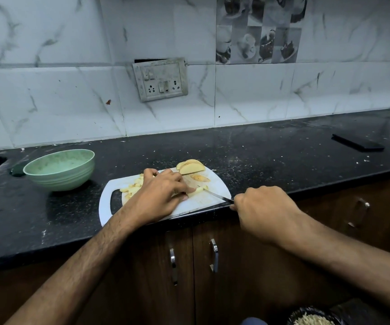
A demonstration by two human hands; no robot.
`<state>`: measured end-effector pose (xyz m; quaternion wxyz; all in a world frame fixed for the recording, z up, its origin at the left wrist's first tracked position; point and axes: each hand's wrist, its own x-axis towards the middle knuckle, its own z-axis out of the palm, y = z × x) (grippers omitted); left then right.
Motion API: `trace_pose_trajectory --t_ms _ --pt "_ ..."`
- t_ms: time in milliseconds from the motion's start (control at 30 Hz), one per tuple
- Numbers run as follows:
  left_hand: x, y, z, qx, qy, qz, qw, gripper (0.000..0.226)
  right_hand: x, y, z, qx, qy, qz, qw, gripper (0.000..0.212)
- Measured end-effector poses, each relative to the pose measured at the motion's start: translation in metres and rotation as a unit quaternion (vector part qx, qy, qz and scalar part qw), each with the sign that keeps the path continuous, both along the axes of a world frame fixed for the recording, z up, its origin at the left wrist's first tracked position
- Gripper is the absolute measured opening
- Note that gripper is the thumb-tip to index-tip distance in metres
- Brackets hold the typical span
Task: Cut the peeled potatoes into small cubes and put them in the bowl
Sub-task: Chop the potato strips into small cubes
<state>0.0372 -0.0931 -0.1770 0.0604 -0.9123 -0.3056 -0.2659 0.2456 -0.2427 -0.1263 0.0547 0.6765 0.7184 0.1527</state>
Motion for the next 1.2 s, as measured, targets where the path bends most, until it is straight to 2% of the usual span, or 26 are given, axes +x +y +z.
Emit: trace_pose_trajectory --t_ms 67,233,433,533,667,833,1033,1100,1200 --pt "-0.002 -0.002 0.0 0.011 -0.015 -0.002 1.0 0.022 0.001 0.0 -0.002 0.019 -0.019 0.009 1.0 0.026" --pt "-0.004 -0.002 -0.003 0.025 -0.043 -0.012 0.999 0.015 0.014 0.002 0.011 0.003 0.076 -0.026 0.997 0.038" --pt "-0.004 0.0 -0.003 0.028 -0.031 -0.019 0.999 0.018 0.006 0.008 0.008 -0.049 0.111 -0.041 0.992 0.034" --pt "-0.006 0.002 -0.004 0.035 -0.028 -0.021 0.999 0.021 0.001 0.005 0.007 -0.05 0.093 -0.034 0.994 0.034" --pt "-0.005 0.002 -0.005 0.041 -0.049 -0.019 0.998 0.021 -0.002 -0.002 0.005 -0.007 0.018 -0.002 1.0 0.036" --pt "-0.005 0.003 -0.006 0.046 -0.055 -0.017 0.997 0.02 0.006 0.0 0.01 -0.012 0.104 -0.034 0.994 0.038" --pt "-0.005 0.003 -0.006 0.051 -0.055 -0.015 0.997 0.019 0.0 0.002 0.006 -0.048 0.124 -0.031 0.991 0.038" --pt "-0.005 0.004 -0.007 0.053 -0.054 -0.013 0.997 0.019 -0.003 0.001 0.006 -0.054 0.117 -0.033 0.991 0.037" --pt "-0.006 0.003 -0.006 0.059 -0.055 -0.015 0.997 0.02 -0.01 -0.005 0.003 -0.024 0.048 -0.005 0.999 0.035"
